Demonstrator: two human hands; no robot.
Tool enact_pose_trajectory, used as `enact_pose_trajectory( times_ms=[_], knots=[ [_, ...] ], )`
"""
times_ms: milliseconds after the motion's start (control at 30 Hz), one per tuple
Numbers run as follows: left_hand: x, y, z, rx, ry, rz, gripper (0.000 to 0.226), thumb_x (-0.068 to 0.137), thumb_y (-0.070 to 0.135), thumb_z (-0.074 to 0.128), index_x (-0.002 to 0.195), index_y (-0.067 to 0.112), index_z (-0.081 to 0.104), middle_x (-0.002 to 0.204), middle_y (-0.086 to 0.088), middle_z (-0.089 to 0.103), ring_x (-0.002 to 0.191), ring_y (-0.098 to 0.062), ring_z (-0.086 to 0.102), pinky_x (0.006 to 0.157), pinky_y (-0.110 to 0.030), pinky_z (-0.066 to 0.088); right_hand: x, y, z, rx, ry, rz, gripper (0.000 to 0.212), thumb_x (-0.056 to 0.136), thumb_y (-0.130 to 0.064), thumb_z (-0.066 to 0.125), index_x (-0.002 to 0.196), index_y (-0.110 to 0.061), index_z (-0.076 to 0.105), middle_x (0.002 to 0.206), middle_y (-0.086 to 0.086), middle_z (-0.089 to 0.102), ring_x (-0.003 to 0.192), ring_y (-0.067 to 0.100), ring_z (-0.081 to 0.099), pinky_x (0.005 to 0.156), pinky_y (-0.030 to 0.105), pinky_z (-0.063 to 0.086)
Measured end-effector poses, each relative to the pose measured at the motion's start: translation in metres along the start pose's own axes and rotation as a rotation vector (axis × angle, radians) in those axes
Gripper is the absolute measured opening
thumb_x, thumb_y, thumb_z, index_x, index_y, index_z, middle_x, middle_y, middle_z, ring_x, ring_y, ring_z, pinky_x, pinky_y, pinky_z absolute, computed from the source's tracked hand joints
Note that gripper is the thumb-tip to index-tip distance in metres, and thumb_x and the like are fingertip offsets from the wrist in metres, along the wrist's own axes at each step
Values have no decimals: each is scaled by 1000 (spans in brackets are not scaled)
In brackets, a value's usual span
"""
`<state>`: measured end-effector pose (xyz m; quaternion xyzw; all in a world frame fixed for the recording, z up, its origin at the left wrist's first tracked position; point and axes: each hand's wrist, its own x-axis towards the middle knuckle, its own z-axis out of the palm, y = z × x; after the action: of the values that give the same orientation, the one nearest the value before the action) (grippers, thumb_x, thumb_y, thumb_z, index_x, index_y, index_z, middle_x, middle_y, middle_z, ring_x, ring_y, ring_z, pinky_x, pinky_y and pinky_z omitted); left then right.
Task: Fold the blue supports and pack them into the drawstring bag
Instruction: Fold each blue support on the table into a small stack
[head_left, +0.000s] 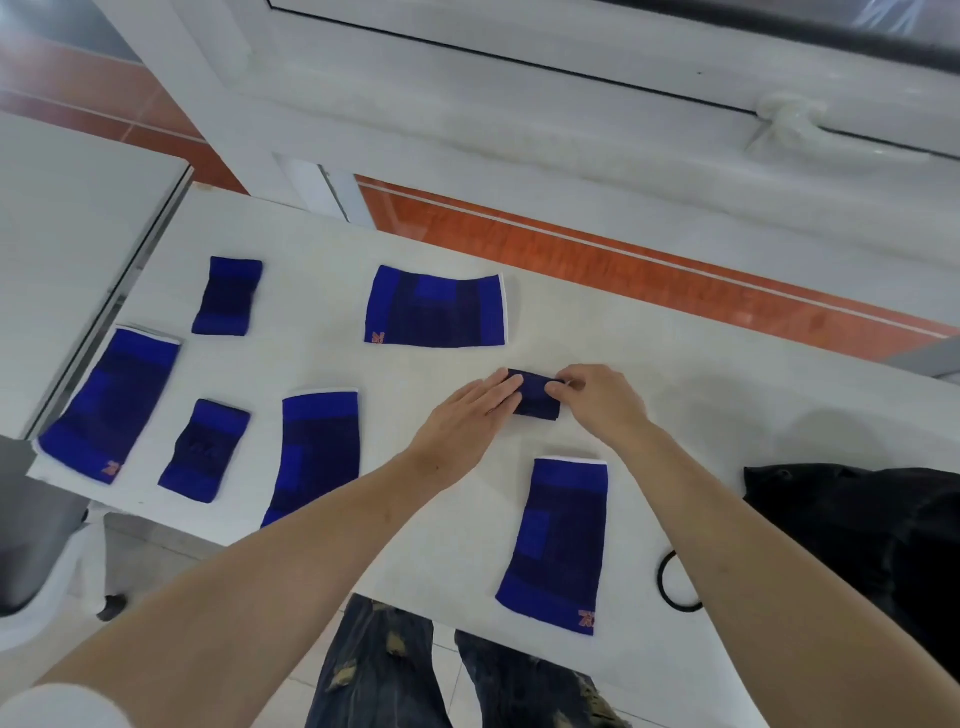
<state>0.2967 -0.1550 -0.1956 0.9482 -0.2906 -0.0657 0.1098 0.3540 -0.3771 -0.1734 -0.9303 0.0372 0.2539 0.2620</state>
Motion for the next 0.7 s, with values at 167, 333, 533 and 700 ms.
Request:
enact_pose_trajectory(
  times_ms=[167,333,533,700],
  knots=[
    [-8,-7,-1,77,-136,81,64,102,3,39,161,7,14,171,-9,3,158,-24,-2,127,-35,4,-23,4,16,-163,256,-198,29,102,-31,58,129,-23,66,125,-4,66,115,21,61,92,40,55],
    [-7,-6,-2,93,-186,56,66,103,11,35,162,7,6,171,-8,-5,157,-23,-8,127,-34,0,-24,18,26,-326,245,-351,41,106,-33,53,147,-25,56,151,-6,55,144,21,47,113,42,44],
    [1,-16,-6,84,-232,83,61,108,20,32,162,11,6,171,-7,2,158,-22,-3,125,-32,-3,-10,25,25,-392,125,-304,53,107,-52,39,157,-36,38,162,-15,40,156,15,25,121,39,28],
    [-2,-18,-1,159,-222,141,61,106,16,37,161,7,13,170,-13,6,157,-30,2,128,-41,6,-4,31,29,-423,131,-306,53,106,-53,39,157,-38,37,161,-15,41,156,15,23,123,40,26]
  ],
)
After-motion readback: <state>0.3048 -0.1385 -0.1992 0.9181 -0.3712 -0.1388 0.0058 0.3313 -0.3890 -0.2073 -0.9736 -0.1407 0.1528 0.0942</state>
